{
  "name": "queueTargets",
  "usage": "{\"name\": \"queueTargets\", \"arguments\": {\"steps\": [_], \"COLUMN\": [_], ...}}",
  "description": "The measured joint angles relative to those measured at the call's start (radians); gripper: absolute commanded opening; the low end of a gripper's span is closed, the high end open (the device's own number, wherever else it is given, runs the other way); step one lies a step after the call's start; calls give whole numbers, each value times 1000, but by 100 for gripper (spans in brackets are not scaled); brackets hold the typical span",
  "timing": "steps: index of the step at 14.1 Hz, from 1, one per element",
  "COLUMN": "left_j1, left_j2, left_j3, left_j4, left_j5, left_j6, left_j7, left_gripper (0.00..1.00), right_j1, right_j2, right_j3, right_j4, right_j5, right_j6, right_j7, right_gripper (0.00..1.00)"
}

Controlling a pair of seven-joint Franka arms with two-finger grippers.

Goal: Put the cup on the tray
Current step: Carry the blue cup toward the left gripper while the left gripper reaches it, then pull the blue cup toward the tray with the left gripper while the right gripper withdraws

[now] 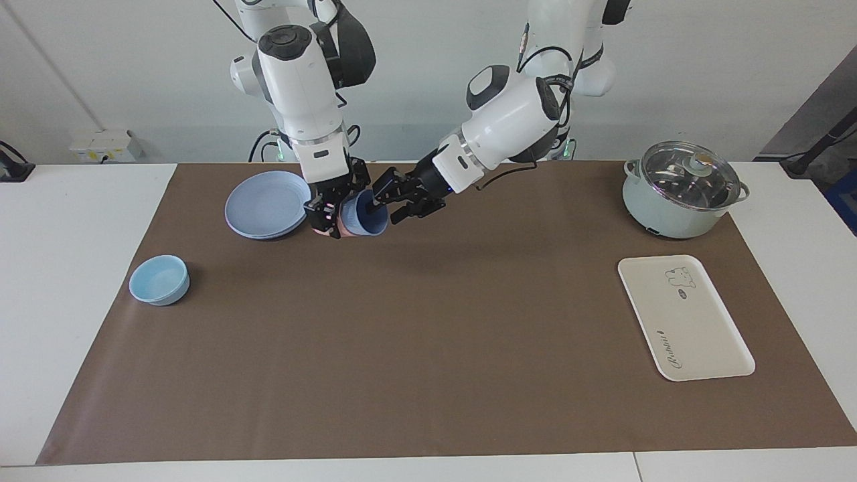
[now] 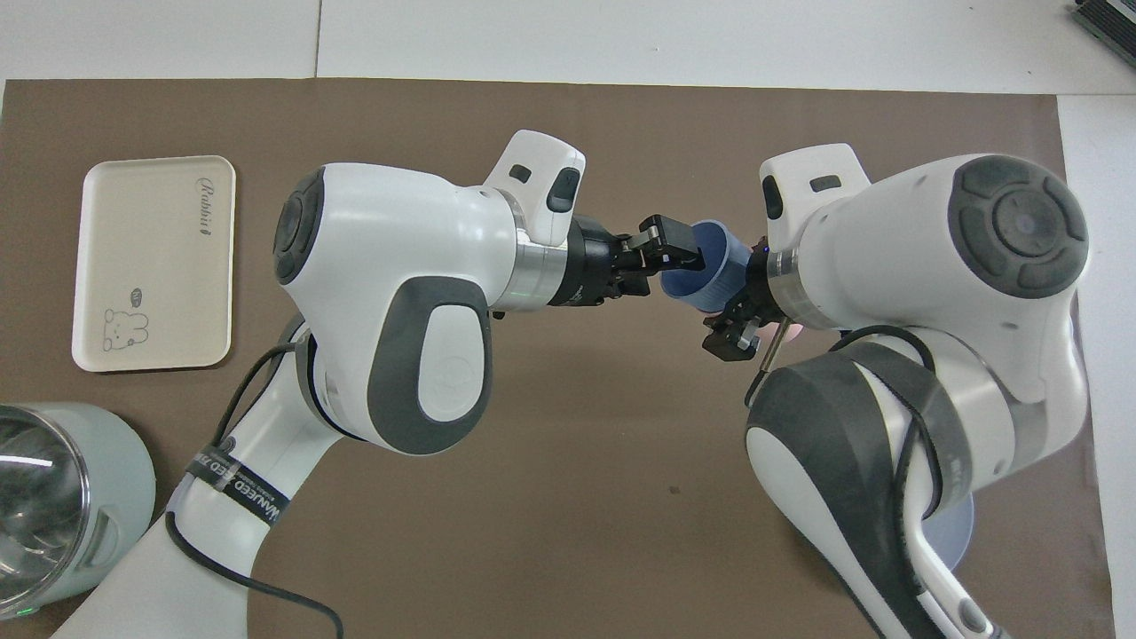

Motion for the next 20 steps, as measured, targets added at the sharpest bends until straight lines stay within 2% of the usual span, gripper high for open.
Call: {"name": "queueTargets", "arguments": {"steps": [2, 4, 13, 16, 20], "left_j1": [-14, -16, -13, 30, 157], "left_j2": [0, -1, -4, -6, 22], "left_j3": [0, 1, 16, 23, 30], "left_j4": [-7, -13, -8, 39, 155], "left_j5": [0, 2, 9, 16, 187], "left_j6": [12, 14, 27, -31, -164], "left_j7": [0, 1, 2, 5, 5], "left_gripper": [24, 0, 0, 0, 0], "right_j1": [0, -1, -1, -3, 1], "right_j2": [0, 0, -1, 2, 6], "right_j3": [0, -1, -2, -4, 1], "right_j4": [0, 2, 9, 13, 12], "right_j5": [0, -5, -8, -9, -9], "right_j6": [0, 0, 0, 3, 1], "right_j7": [0, 0, 0, 0, 0], "right_gripper": [0, 0, 0, 0, 0]}}
